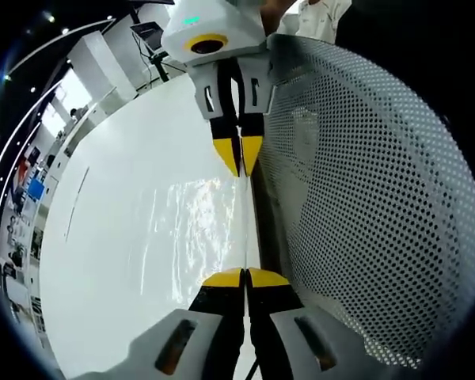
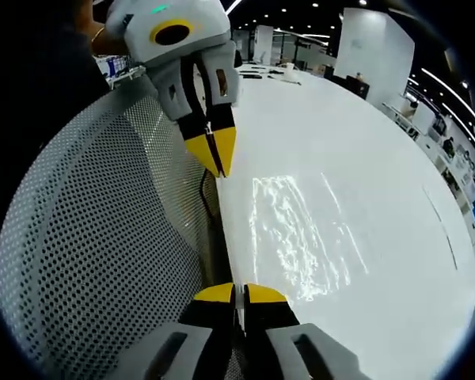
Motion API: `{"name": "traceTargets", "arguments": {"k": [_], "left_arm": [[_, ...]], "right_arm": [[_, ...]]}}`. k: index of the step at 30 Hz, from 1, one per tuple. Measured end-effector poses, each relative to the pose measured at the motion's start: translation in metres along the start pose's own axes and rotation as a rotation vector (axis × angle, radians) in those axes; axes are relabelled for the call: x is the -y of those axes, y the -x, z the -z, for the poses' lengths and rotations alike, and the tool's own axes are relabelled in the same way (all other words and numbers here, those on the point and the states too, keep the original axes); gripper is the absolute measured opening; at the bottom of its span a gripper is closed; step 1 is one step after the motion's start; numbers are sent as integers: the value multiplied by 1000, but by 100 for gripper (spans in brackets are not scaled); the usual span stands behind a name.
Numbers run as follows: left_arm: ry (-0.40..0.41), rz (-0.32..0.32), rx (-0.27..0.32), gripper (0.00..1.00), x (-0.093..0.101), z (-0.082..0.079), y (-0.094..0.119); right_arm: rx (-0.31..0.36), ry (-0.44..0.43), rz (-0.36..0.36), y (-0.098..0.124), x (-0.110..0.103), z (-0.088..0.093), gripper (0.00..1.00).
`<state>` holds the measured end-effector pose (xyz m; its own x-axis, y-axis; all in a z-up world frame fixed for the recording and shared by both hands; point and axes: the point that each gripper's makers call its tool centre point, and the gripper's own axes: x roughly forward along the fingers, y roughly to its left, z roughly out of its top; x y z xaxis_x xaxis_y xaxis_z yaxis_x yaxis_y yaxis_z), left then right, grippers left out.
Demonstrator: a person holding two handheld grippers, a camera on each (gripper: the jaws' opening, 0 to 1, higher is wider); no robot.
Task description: Open the resealable bag by pulling the two sides of the seal apart until the entire bag opening is separated and visibly accessible.
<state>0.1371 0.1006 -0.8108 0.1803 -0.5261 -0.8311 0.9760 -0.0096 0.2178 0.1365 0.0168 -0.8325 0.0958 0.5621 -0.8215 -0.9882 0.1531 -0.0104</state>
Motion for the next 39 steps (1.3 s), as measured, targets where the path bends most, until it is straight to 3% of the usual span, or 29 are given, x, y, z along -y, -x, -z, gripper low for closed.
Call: {"name": "traceTargets", "arguments": {"k": [22,25,35,39], "left_arm": [[72,-15,17,0,0,-2,2],[123,-13,45,0,0,-4,3],[114,-14,32,0,2,0,3],[82,-13,12,0,2,3,4]], "right_arm": [[6,-20,22,1,1,5,0],[2,-24,30,3,2,7,0],[-1,-15,21,2,1,8,0],[12,-72,-14,2,-4,4,0]]}}
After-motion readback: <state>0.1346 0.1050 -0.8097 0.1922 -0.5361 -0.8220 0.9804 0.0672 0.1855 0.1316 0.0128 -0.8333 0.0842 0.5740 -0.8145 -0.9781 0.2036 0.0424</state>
